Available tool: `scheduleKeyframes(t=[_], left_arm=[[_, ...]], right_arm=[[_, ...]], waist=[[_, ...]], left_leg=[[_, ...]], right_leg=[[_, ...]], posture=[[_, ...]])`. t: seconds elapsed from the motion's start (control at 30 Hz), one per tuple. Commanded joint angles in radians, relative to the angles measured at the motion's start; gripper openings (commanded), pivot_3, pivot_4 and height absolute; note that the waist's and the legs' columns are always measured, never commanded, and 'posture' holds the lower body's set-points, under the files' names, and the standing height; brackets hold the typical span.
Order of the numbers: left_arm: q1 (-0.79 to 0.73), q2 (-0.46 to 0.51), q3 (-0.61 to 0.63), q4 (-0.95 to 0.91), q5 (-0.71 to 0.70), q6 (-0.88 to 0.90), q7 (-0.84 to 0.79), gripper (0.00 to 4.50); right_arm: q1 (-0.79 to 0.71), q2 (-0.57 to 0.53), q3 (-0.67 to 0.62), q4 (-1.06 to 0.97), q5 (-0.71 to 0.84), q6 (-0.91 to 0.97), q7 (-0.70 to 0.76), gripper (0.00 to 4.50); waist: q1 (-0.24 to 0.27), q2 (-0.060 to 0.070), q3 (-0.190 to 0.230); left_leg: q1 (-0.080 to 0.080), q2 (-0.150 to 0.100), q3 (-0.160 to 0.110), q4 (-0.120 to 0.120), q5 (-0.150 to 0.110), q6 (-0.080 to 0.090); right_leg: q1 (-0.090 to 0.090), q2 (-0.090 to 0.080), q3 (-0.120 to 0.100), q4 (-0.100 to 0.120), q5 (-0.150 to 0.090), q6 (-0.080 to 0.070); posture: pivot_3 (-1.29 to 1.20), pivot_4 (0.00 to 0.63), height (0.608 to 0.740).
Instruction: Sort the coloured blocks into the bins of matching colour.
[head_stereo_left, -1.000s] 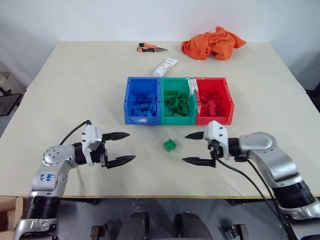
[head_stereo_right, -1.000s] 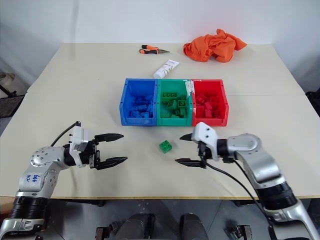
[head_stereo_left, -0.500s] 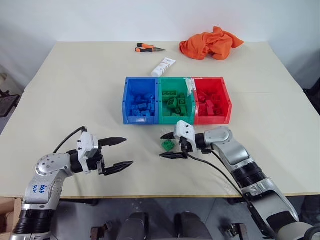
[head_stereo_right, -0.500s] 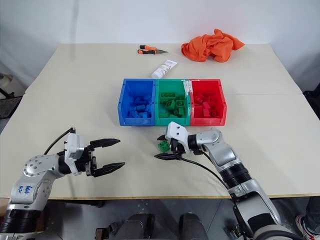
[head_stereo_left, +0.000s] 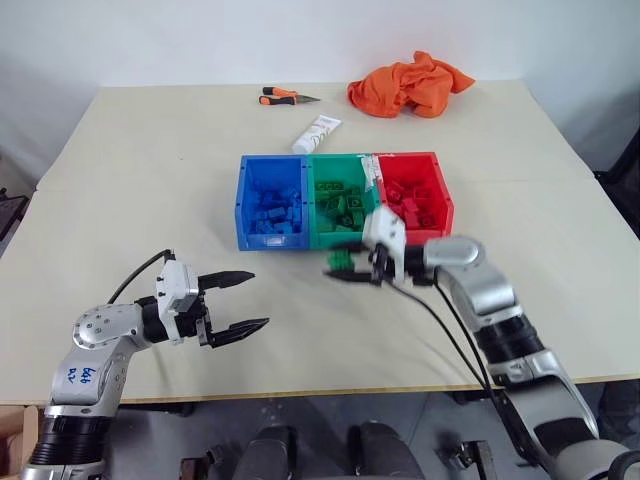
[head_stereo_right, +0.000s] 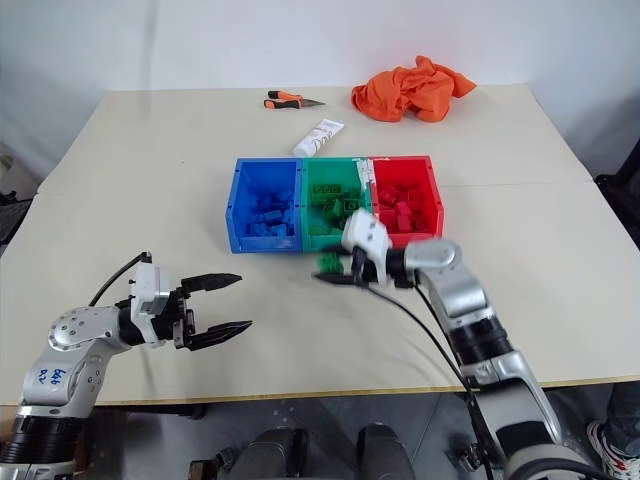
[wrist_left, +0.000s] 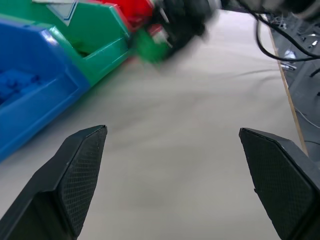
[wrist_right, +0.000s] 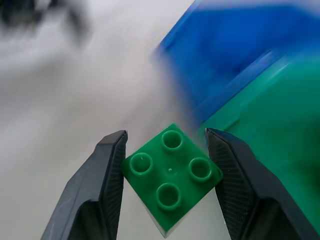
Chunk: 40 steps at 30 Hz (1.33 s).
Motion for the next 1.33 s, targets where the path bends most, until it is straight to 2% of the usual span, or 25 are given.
scheduleKeyframes(t=[0.03, 0.2, 0.37, 0.43, 0.63, 0.77, 0.9, 0.97, 1.13, 1.33], left_arm=[[-0.017, -0.004, -0.002, 0.012, -0.012, -0.005, -0.007, 4.5], [-0.055, -0.011, -0.016, 0.057, -0.001, -0.015, -0.01, 4.5], [-0.078, -0.019, -0.022, 0.081, 0.004, -0.022, -0.008, 4.5], [-0.08, -0.02, -0.022, 0.084, 0.004, -0.023, -0.008, 4.5], [-0.097, -0.019, -0.012, 0.117, 0.008, -0.038, -0.008, 4.5], [-0.102, 0.017, 0.032, 0.177, 0.014, -0.06, -0.017, 4.5], [-0.118, 0.067, 0.079, 0.267, 0.024, -0.095, -0.029, 4.5], [-0.132, 0.081, 0.093, 0.299, 0.027, -0.106, -0.028, 4.5], [-0.17, 0.109, 0.118, 0.368, 0.025, -0.127, -0.033, 4.5], [-0.2, 0.117, 0.113, 0.396, 0.026, -0.137, -0.047, 4.5]], right_arm=[[-0.077, 0.003, -0.039, 0.084, -0.011, -0.028, -0.042, 2.11], [-0.213, 0.034, -0.058, 0.32, -0.076, -0.142, -0.13, 2.11], [-0.277, 0.062, -0.082, 0.427, -0.097, -0.244, -0.191, 3.6], [-0.283, 0.061, -0.091, 0.433, -0.094, -0.253, -0.198, 4.35], [-0.119, -0.069, -0.113, 0.166, -0.019, -0.213, -0.031, 4.35], [0.103, -0.268, -0.165, -0.077, 0.095, -0.123, 0.162, 4.35], [0.302, -0.452, -0.275, -0.161, 0.141, -0.079, 0.233, 4.35], [0.381, -0.511, -0.325, -0.163, 0.152, -0.072, 0.243, 4.35], [0.52, -0.564, -0.432, -0.15, 0.162, -0.086, 0.22, 4.35], [0.54, -0.532, -0.438, -0.202, 0.167, -0.058, 0.141, 4.35]], waist=[[0.001, 0.0, 0.0], [0.001, 0.0, 0.0], [-0.001, 0.0, 0.0], [-0.003, 0.0, 0.0], [0.006, 0.0, 0.0], [0.017, 0.0, 0.0], [0.021, 0.0, 0.0], [0.024, 0.0, 0.0], [0.023, 0.0, 0.0], [0.024, 0.0, 0.0]], left_leg=[[0.0, 0.0, 0.0, 0.0, 0.0, 0.0], [0.0, -0.001, 0.0, -0.002, 0.0, 0.0], [-0.001, 0.0, 0.001, -0.002, 0.0, 0.0], [-0.001, 0.0, 0.001, -0.003, 0.0, 0.0], [-0.002, 0.0, 0.0, -0.003, 0.001, 0.0], [-0.003, -0.001, -0.001, -0.002, 0.0, 0.0], [-0.003, 0.0, 0.001, -0.002, 0.0, 0.001], [-0.001, 0.0, 0.001, -0.001, 0.0, 0.001], [0.001, 0.0, 0.002, -0.001, 0.0, 0.001], [0.001, 0.0, 0.002, 0.0, 0.0, 0.001]], right_leg=[[0.0, 0.0, 0.0, 0.0, 0.0, 0.0], [0.0, 0.0, 0.0, 0.001, 0.0, 0.0], [-0.002, 0.0, 0.0, 0.003, 0.0, 0.0], [-0.003, 0.0, 0.0, 0.004, 0.0, 0.0], [-0.004, 0.0, -0.001, 0.004, 0.0, 0.0], [-0.001, 0.0, -0.001, 0.001, 0.0, 0.0], [0.0, 0.0, -0.001, -0.001, 0.0, 0.0], [0.002, 0.0, -0.001, -0.004, 0.0, 0.0], [0.003, 0.0, 0.0, -0.005, 0.0, 0.0], [0.003, 0.0, 0.001, -0.004, 0.0, 0.0]], posture=[[0.0, 0.15, 0.74], [0.0, 0.15, 0.74], [0.0, 0.15, 0.74], [0.0, 0.15, 0.74], [0.0, 0.15, 0.74], [0.0, 0.15, 0.74], [0.0, 0.15, 0.74], [0.0, 0.15, 0.74], [0.0, 0.15, 0.74], [0.0, 0.15, 0.74]])
